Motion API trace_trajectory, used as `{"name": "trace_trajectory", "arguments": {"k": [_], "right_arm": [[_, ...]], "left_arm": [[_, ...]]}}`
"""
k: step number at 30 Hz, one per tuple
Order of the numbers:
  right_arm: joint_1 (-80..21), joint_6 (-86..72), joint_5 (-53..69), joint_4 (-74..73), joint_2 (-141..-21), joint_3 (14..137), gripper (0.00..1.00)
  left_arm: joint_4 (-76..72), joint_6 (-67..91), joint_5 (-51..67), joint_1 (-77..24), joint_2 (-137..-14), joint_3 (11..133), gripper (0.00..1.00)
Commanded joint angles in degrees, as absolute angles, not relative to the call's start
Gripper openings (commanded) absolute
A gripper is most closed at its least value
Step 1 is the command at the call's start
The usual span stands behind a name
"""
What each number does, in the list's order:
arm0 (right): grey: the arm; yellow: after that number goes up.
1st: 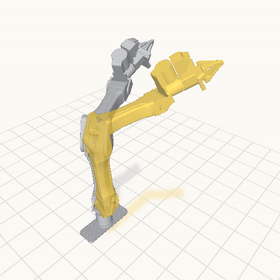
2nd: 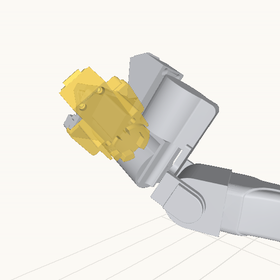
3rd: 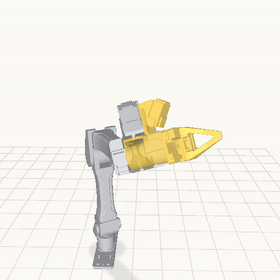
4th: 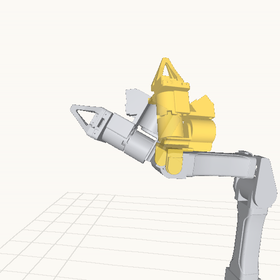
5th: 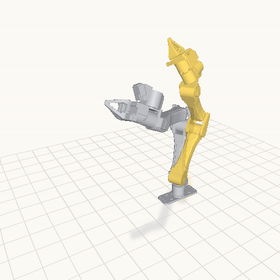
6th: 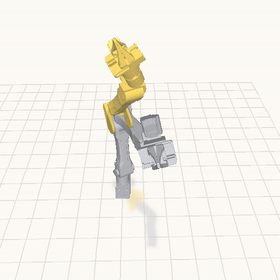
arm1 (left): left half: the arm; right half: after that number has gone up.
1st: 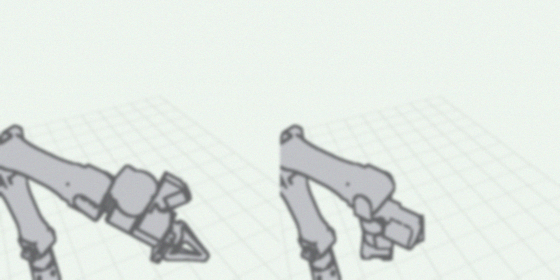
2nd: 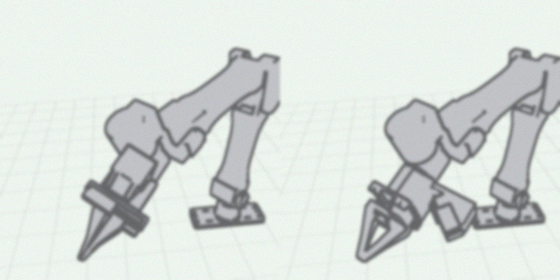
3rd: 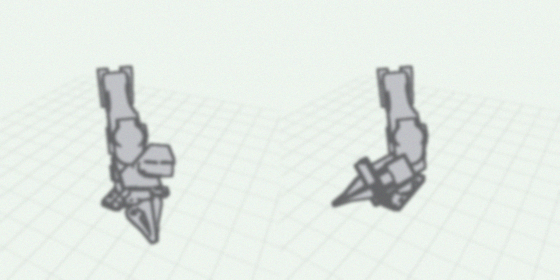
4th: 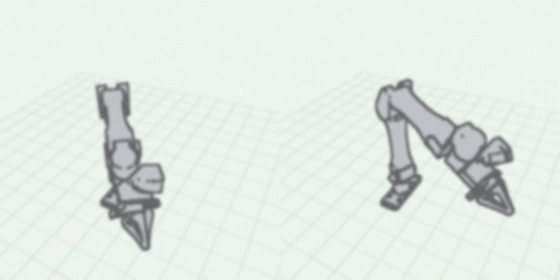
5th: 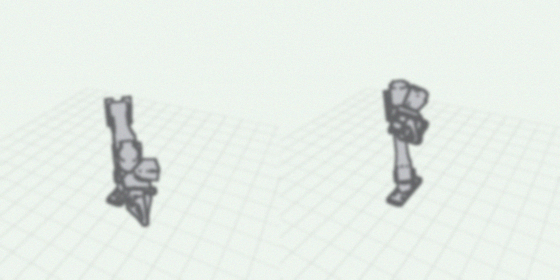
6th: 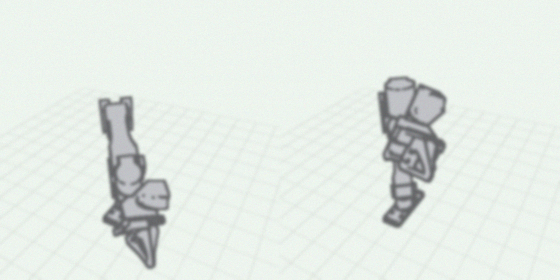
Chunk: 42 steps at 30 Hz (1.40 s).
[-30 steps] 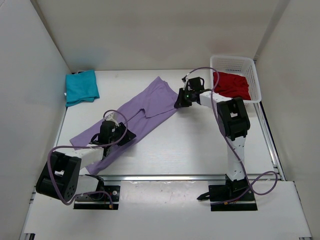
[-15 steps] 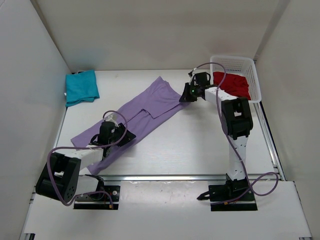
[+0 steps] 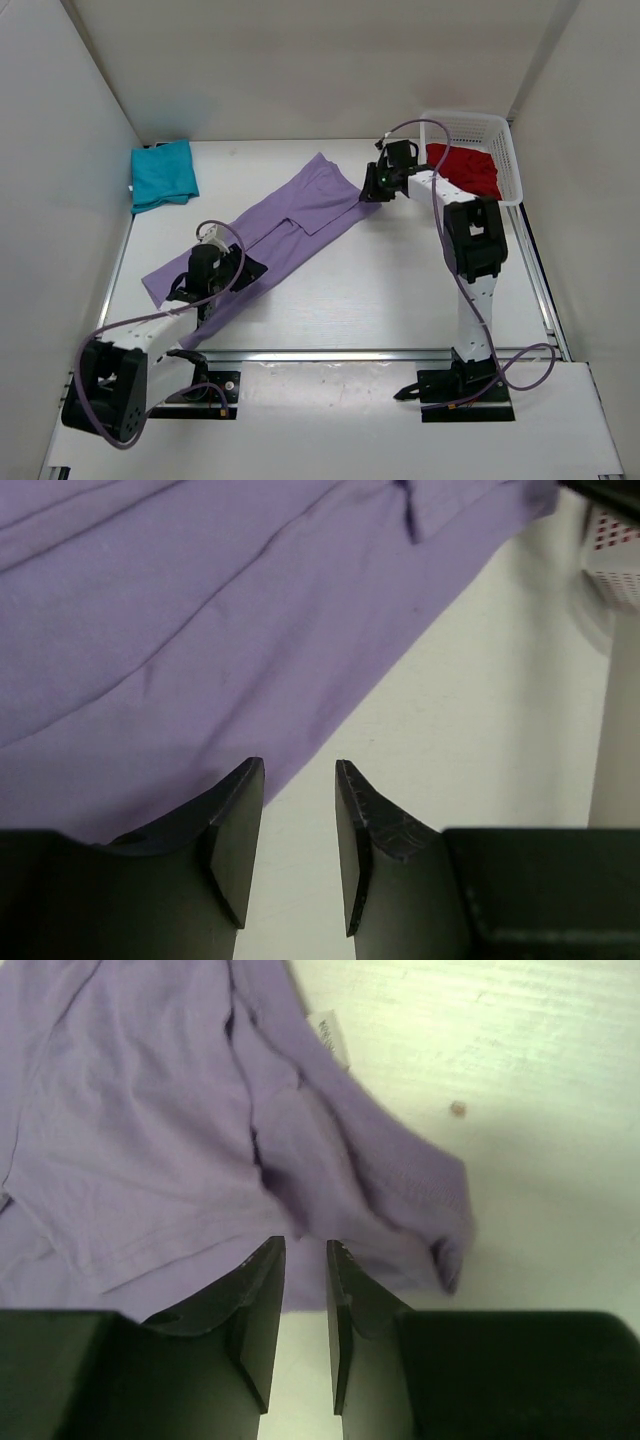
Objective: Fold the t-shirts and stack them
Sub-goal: Rotate the tshirt 90 degrees
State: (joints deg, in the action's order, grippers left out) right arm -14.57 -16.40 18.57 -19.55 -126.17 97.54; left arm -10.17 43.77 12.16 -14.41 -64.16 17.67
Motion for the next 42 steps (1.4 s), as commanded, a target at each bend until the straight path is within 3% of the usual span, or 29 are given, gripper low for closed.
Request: {"name": "trace_trajectory", "arguments": {"k": [1,9,16,18,20,23,26,29,31,33,37,42], "right_arm": [[-18.0,-17.48,15.82,-18.3,-117.01,91.71,0.22],[-29.79,-27.5,20.21,1.49,-108.54,68.04,0.17],[-27.69,-30.76,18.9,1.5,-115.21,71.28,0.31],[-26.81,-30.42,17.76,0.27,-116.71,72.59,0.3],[-25.5,-30.94,16.0,-1.39,-118.3,73.83,0.23],[-22.51,-30.68,17.13,-3.43,-122.25,79.61,0.13],[-19.61,-28.22,19.06,-9.72,-130.4,92.86,0.01],[-16.97,-24.35,18.9,-19.12,-136.91,110.44,0.0],[-15.91,-21.99,18.28,-25.55,-138.94,122.03,0.06],[-14.86,-20.14,18.28,-32.66,-139.13,126.27,0.3],[-18.19,-17.84,18.54,-27.81,-128.87,110.52,0.35],[-25.21,-26.08,21.79,-5.67,-108.58,74.52,0.42]], "left_arm": [[-6.86,42.98,14.06,-12.93,-58.55,20.3,0.45],[1.39,38.67,16.7,-12.48,-58.27,29.0,0.46],[1.49,39.9,17.14,-13.45,-54.76,27.25,0.46],[1.06,39.9,17.75,-13.18,-54.23,26.29,0.45],[0.88,39.99,17.32,-13.97,-54.05,26.19,0.46],[0.62,39.82,16.7,-16.43,-55.98,26.89,0.46],[0.79,40.16,15.56,-18.45,-57.21,26.9,0.46],[-1.49,41.65,14.68,-21.08,-58.53,26.28,0.45],[-2.19,42.53,13.37,-23.55,-58.8,26.19,0.45],[-3.16,43.5,12.22,-26.44,-59.67,25.93,0.45],[-3.87,43.6,12.04,-27.43,-61.78,26.71,0.45],[2.87,38.52,14.94,-18.92,-58.63,28.03,0.45]]}}
